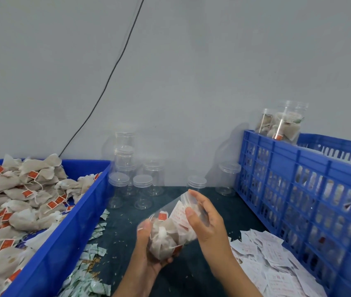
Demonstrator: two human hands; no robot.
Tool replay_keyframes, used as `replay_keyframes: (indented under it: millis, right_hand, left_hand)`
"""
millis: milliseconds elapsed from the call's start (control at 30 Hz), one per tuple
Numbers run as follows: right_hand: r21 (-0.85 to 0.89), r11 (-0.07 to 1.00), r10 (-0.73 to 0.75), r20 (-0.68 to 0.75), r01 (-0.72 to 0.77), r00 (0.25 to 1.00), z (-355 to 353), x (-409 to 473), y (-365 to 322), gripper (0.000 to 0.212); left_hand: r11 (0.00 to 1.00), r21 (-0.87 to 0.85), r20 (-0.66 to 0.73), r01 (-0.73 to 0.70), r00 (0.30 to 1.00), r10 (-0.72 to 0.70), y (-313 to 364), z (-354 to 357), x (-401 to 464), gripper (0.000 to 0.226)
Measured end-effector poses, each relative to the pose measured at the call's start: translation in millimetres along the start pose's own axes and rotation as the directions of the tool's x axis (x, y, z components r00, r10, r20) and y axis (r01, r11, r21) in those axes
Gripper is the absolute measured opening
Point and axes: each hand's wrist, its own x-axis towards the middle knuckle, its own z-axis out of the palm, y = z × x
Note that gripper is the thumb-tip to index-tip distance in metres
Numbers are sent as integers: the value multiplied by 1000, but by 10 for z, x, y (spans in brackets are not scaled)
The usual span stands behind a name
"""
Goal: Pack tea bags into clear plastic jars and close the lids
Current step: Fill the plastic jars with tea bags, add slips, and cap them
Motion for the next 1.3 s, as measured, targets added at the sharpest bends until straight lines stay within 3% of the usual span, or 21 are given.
replay_keyframes:
  millis: [300, 467, 567, 633, 700, 800, 900, 1067, 1300]
  right_hand:
    - [-50, 996, -71, -16, 70, 997, 11, -49, -71, 48]
    - [-102, 995, -13, 84, 21, 996, -9, 19, -205, 40]
    - [-152, 988, 1, 107, 15, 994, -96, 77, -320, 45]
    - [-209, 978, -2, 92, 21, 996, -153, 116, -432, 51]
    - [-289, 957, -6, 88, 32, 996, -207, 150, -559, 58]
    - [-383, 923, -1, 94, 37, 996, -283, 200, -762, 66]
    - [-422, 905, 5, 119, 46, 993, -369, 263, -943, 69]
    - [-452, 889, -16, 130, 73, 991, -571, 397, -1350, 73]
    - [-554, 829, -1, 136, 77, 991, -1298, 694, -2025, 85]
  left_hand:
    - [994, 23, -16, -107, 994, 107, 56, -28, 26, 58]
    - [995, -45, 2, -89, 996, 89, 46, -51, 37, 55]
    - [995, 53, -10, -79, 997, 79, 33, -87, 60, 43]
    - [944, 300, 24, -135, 991, 134, 57, -100, 56, 58]
    - [815, 550, 76, -180, 983, 165, 85, -73, 9, 87]
    - [636, 710, 133, -303, 944, 301, 107, 24, -33, 92]
    - [576, 717, 226, -392, 913, 340, 179, 252, -4, 93]
    - [516, 735, 248, -440, 883, 399, 455, 788, 111, 88]
    - [556, 662, 338, -503, 862, 379, 678, 1717, 353, 83]
